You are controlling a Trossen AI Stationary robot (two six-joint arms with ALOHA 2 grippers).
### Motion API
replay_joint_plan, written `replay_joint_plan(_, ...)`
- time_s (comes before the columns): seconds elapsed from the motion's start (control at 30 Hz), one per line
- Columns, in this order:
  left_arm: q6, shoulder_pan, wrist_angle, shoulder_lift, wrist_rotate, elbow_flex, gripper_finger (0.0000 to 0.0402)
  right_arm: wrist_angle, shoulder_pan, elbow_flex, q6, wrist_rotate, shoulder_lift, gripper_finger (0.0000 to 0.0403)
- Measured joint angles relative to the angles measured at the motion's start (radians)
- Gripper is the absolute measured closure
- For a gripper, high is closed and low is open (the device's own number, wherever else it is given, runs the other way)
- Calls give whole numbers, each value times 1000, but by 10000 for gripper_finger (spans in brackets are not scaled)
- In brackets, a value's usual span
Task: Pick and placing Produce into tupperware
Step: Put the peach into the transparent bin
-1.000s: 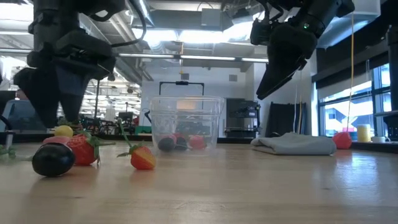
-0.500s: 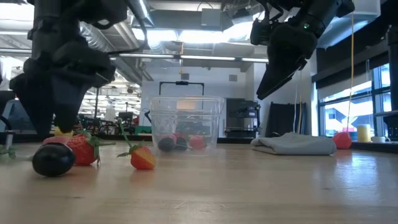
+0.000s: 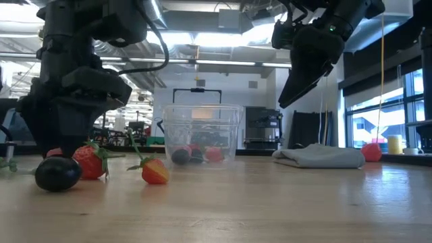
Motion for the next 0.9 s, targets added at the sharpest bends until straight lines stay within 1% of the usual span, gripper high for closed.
replay_joint_plan(0.27,13,2,-11,-7,-2,-3,201,0,0,0,-12,0,0,100)
replay_joint_plan(0.53,63,35,-27,-9,74,-5,289,1,0,0,-23,0,0,100)
replay_joint_plan(0.67,141,69,-63,-9,80,24,329,0,0,0,-23,0,0,100)
replay_joint_plan(0.73,191,90,-101,-9,75,58,337,0,0,0,-23,0,0,100)
replay_joint_plan(0.8,240,114,-160,-9,60,102,338,0,0,0,-23,0,0,100)
replay_joint_plan(0.9,323,153,-272,-10,16,190,325,0,0,0,-23,0,0,100)
